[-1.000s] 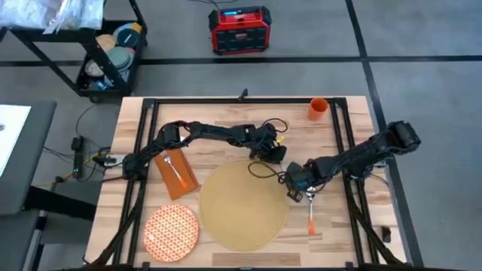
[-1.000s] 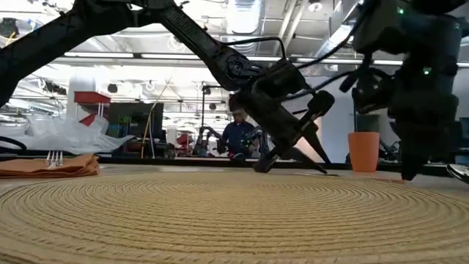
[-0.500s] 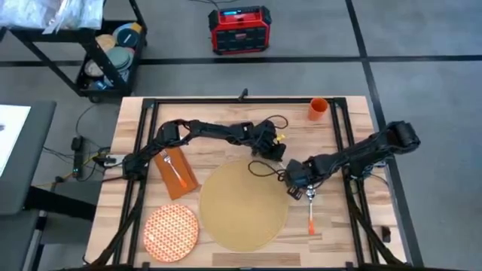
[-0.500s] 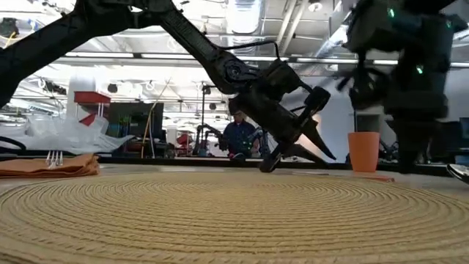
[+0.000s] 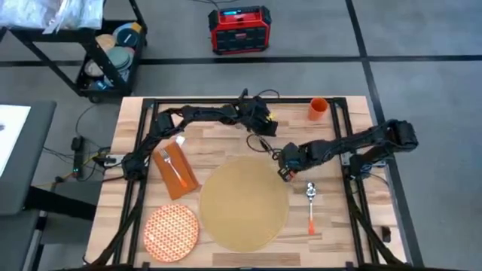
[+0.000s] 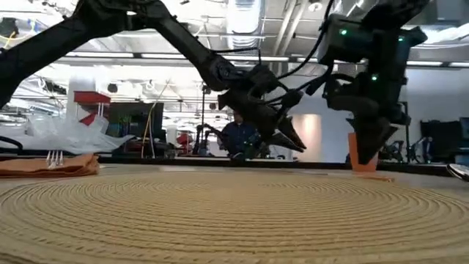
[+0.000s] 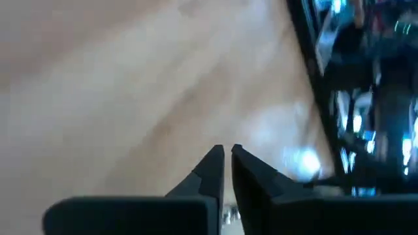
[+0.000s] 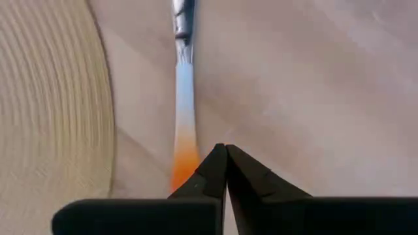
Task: Set table place
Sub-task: Put the table knife on the placemat
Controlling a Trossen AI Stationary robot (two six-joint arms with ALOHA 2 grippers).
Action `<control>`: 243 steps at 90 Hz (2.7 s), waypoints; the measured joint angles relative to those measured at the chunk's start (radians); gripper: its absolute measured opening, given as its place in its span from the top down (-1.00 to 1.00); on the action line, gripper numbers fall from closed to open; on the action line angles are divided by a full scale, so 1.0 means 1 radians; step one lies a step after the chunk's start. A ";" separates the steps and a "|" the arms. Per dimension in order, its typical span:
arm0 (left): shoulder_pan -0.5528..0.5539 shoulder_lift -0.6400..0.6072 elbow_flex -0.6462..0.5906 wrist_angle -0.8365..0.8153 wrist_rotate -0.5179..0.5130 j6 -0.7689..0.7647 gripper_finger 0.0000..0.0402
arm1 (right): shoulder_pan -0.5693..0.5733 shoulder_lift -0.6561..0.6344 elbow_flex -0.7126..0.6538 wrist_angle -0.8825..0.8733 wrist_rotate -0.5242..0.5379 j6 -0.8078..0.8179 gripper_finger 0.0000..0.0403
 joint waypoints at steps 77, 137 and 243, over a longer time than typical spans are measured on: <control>-0.078 -0.273 0.003 -0.712 -0.107 0.348 1.00 | 0.001 0.218 0.122 0.093 -0.123 -0.243 1.00; -0.177 -0.277 -0.068 -0.774 -0.182 0.524 1.00 | 0.093 0.123 0.121 0.104 -0.144 -0.266 1.00; -0.168 -0.277 -0.111 -0.627 -0.163 0.500 1.00 | 0.008 0.231 0.126 0.155 -0.140 -0.202 0.40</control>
